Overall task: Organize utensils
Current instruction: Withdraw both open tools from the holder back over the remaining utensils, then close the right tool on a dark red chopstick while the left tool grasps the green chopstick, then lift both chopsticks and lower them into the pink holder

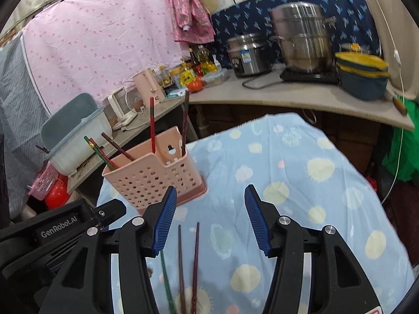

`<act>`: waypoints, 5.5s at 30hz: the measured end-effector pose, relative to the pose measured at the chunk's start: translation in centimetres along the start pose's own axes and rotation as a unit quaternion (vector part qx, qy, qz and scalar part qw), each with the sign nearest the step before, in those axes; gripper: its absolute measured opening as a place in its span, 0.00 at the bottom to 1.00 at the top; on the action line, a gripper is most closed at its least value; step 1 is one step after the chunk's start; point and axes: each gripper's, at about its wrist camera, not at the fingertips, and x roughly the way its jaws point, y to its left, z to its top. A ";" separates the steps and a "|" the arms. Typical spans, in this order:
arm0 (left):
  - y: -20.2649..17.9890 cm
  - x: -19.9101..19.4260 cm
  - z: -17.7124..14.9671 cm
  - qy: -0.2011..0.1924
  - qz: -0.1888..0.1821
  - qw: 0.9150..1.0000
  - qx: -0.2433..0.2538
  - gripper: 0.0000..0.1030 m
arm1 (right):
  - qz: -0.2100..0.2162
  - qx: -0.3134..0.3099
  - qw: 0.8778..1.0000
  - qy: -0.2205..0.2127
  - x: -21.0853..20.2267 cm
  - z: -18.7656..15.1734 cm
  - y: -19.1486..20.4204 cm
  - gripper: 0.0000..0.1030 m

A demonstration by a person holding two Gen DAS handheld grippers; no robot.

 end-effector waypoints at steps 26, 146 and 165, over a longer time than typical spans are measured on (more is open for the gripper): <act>12.6 1.7 -12.2 0.070 0.170 0.975 0.128 0.48 | -0.028 -0.157 0.974 0.160 -0.1 -14.9 1.2 0.57; -0.4 -12.2 5.1 -0.147 0.017 0.971 0.190 0.07 | 0.073 -0.127 0.989 -0.006 -6.5 2.9 4.5 0.07; -2.7 -11.4 16.6 -0.225 0.030 0.956 0.186 0.07 | 0.096 -0.092 0.986 -0.103 -2.7 14.6 9.9 0.07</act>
